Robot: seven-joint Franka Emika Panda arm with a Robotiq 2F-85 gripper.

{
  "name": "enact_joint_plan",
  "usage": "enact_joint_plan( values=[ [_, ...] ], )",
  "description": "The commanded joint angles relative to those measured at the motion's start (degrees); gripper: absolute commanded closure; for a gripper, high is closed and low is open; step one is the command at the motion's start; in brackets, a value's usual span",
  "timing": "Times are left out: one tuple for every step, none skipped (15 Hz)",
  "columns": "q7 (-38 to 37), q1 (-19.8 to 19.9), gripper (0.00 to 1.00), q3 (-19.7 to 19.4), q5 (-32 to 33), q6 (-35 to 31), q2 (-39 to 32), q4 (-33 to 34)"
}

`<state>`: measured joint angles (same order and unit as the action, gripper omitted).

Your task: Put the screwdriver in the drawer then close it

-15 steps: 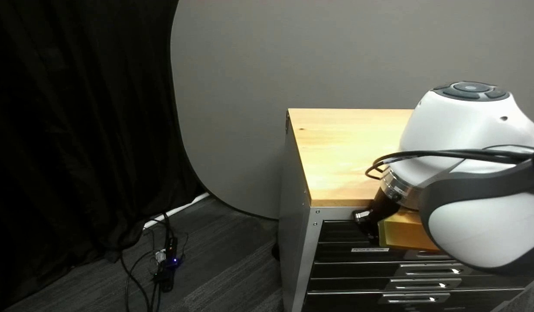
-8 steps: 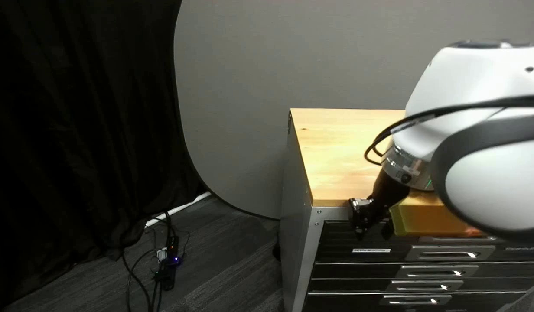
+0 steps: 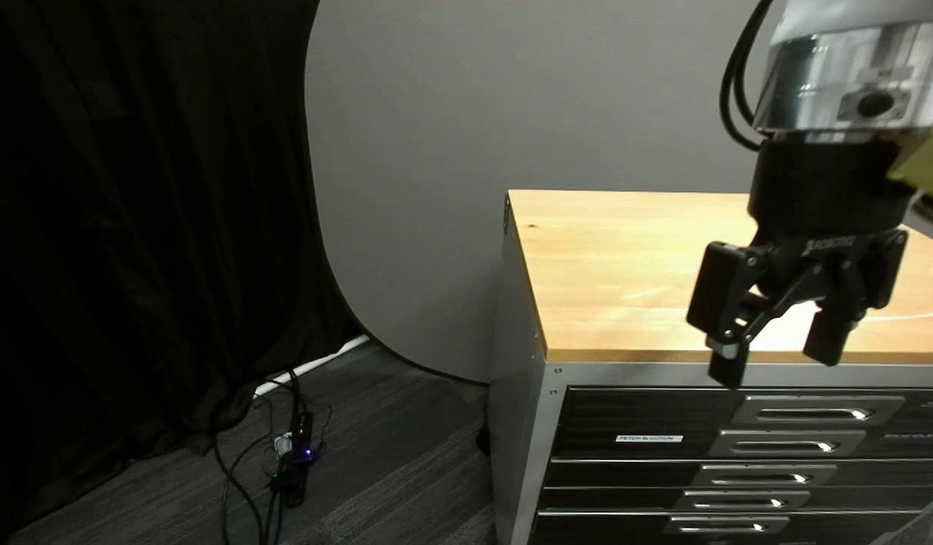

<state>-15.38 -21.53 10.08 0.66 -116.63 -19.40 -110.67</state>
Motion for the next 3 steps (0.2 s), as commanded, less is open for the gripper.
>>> enact_joint_plan(
  values=[
    [-0.1,0.9,0.00,1.1,0.3,1.5,0.7,0.6],
    [-0.1,1.0,0.00,1.1,0.3,1.5,0.9,0.6],
    [-0.1,1.0,0.00,1.0,0.3,1.4,0.6,0.4]
  ],
)
